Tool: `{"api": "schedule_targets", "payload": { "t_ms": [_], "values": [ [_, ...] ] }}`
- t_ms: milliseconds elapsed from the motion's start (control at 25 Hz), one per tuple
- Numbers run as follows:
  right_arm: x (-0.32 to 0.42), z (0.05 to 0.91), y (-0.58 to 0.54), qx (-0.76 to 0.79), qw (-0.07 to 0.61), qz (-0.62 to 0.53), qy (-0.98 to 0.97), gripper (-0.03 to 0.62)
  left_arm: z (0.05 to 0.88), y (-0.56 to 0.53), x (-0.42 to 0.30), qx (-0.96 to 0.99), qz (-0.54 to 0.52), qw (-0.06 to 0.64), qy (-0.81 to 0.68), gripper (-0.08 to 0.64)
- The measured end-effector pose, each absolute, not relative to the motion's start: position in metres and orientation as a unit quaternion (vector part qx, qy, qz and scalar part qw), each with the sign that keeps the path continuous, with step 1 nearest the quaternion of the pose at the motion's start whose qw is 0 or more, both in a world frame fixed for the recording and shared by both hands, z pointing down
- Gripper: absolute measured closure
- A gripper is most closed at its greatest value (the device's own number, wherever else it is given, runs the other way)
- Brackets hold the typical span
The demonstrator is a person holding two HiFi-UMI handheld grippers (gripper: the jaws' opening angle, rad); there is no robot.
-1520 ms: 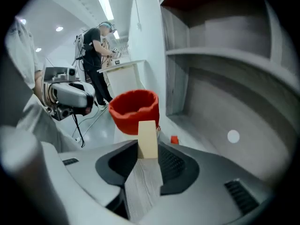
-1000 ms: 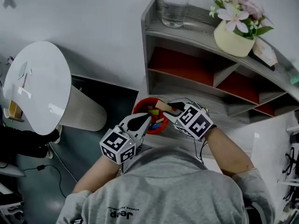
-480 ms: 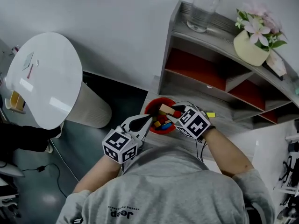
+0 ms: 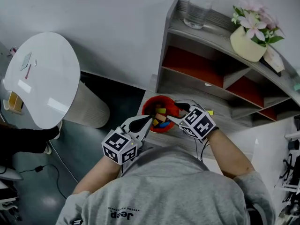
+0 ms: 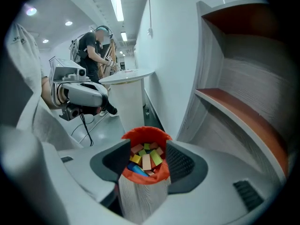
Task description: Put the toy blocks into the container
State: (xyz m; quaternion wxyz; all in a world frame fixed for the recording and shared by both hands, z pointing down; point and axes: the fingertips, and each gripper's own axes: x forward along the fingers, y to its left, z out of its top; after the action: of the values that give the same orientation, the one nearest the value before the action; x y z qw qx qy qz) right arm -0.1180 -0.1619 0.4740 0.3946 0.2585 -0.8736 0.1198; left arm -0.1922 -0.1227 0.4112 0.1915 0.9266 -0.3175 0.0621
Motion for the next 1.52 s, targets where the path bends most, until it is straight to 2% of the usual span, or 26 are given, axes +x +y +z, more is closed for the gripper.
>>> {"api": "schedule_targets", "payload": {
  "t_ms": [120,280,480,680,1000,1240,1400,1440,1520],
  "values": [
    [-0.085,0.476,-0.164,0.288,0.385,0.127,-0.867,0.331,0.415,-0.118,-0.174,0.931,0.067,0.193,-0.303,0.549],
    [0.003,0.501,-0.172,0.356,0.403,0.144,-0.831,0.331,0.424,-0.115,-0.131,0.938,0.076,0.195,-0.277,0.549],
    [0.119,0.560,-0.168,0.411,0.429,0.192,-0.781,0.331,0.450,-0.115,-0.051,0.944,0.098,0.198,-0.247,0.549],
    [0.192,0.627,-0.163,0.396,0.454,0.213,-0.769,0.331,0.492,-0.115,0.039,0.938,0.123,0.212,-0.244,0.549],
    [0.210,0.709,-0.193,0.301,0.474,0.159,-0.812,0.334,0.564,-0.112,0.128,0.921,0.171,0.245,-0.249,0.548],
    [0.205,0.760,-0.200,0.234,0.517,0.121,-0.814,0.334,0.596,-0.104,0.145,0.906,0.189,0.273,-0.263,0.548],
    [0.204,0.764,-0.198,0.202,0.506,0.134,-0.828,0.347,0.604,-0.102,0.145,0.899,0.192,0.283,-0.273,0.548],
    [0.203,0.764,-0.196,0.196,0.502,0.138,-0.831,0.374,0.605,-0.102,0.144,0.898,0.193,0.284,-0.276,0.548],
    [0.202,0.764,-0.195,0.190,0.500,0.141,-0.833,0.384,0.605,-0.102,0.143,0.896,0.193,0.285,-0.280,0.548]
  ]
}}
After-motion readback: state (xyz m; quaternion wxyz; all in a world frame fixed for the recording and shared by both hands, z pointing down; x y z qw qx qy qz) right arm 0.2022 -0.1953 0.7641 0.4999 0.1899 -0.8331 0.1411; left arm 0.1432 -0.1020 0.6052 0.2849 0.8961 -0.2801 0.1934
